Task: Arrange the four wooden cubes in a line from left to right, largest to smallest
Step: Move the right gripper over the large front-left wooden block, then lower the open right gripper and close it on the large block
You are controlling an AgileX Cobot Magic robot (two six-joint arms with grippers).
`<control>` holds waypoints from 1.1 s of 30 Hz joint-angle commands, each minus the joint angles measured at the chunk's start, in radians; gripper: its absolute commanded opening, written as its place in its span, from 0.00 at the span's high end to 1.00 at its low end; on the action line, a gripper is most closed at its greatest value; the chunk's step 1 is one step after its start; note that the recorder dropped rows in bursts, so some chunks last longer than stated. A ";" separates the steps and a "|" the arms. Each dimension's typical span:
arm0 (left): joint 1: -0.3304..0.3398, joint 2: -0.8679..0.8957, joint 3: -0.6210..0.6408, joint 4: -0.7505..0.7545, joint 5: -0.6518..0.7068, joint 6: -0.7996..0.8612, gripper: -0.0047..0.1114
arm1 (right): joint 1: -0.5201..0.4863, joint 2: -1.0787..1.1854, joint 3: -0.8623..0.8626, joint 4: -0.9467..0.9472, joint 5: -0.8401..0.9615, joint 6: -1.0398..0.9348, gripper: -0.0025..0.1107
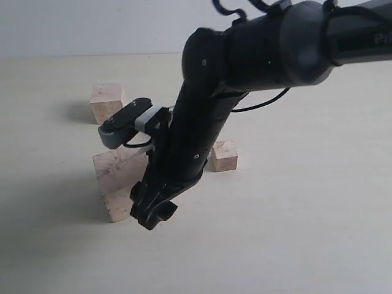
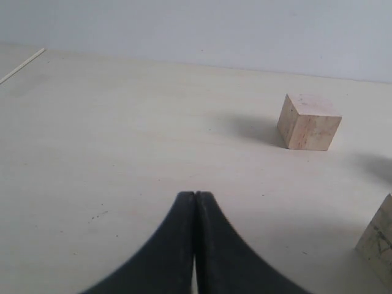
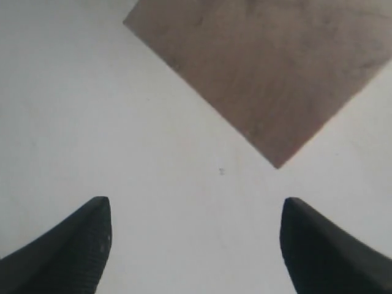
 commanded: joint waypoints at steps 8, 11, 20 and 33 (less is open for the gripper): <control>0.002 -0.007 0.003 0.002 -0.012 -0.007 0.96 | 0.022 0.031 -0.010 0.038 -0.094 0.196 0.33; 0.002 -0.007 0.003 0.002 -0.012 -0.007 0.96 | 0.022 0.031 -0.031 0.141 -0.097 0.179 0.24; 0.002 -0.007 0.003 0.002 -0.012 -0.007 0.96 | 0.022 0.041 -0.205 0.119 -0.101 0.434 0.13; 0.002 -0.007 0.003 0.002 -0.012 -0.007 0.96 | 0.047 0.152 -0.443 -0.194 0.128 0.822 0.14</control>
